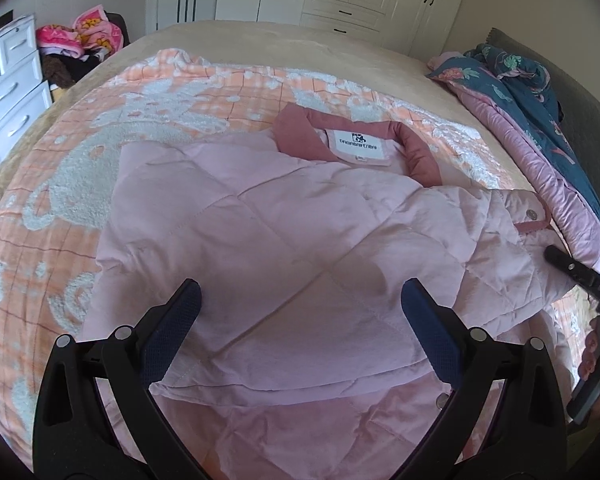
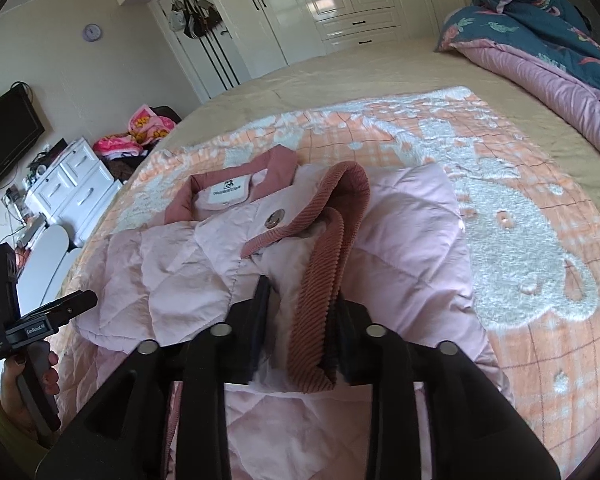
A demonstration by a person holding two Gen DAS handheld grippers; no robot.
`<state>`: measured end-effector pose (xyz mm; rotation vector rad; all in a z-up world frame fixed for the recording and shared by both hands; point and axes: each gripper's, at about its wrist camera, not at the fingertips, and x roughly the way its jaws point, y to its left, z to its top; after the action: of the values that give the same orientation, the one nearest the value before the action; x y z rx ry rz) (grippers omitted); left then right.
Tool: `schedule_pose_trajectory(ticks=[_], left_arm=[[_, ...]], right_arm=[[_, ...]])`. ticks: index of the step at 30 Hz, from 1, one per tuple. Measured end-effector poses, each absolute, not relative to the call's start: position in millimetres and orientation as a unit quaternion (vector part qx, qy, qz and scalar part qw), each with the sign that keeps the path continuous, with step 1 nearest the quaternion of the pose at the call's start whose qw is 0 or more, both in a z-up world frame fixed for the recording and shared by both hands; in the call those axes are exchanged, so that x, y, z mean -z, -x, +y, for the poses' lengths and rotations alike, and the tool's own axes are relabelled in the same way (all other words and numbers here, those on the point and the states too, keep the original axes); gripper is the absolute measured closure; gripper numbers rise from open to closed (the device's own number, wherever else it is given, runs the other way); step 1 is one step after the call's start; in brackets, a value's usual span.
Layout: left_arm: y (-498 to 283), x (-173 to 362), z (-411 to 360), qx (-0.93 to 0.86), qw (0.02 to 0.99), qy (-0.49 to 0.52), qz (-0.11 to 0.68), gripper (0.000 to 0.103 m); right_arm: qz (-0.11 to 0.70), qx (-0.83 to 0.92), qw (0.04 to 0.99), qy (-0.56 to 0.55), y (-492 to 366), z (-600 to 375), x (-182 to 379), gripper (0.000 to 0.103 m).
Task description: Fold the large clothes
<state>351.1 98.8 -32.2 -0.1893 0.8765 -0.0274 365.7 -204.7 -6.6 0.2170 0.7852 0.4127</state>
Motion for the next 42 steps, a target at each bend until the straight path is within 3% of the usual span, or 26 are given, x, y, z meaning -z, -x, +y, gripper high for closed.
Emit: schedule_pose_trajectory(ticks=[3,5,21,31,42], left_arm=[[-352,34,98,0.01,0.901,0.089,0.425,0.009],[-352,35,100,0.01,0.9,0.094,0.426,0.009],[-359,73,97,0.006,0.884,0.073,0.462,0.008],[-358,75,95,0.006,0.882,0.073,0.465,0.008],[-345,56,91,0.014,0.883,0.066,0.464,0.009]], right_arm=[[0.349,-0.185,0.915,-0.079,-356,-202,-9,0.052],[0.337,-0.187,0.921,-0.064,-352,-198,-15,0.049],[0.363,-0.257,0.895,0.033,-344,-120,-3,0.042],[0.441,-0.235,0.866,0.026,-361,-122,44,0.038],[0.447,-0.239,0.862,-0.016,-359,-132,46,0.034]])
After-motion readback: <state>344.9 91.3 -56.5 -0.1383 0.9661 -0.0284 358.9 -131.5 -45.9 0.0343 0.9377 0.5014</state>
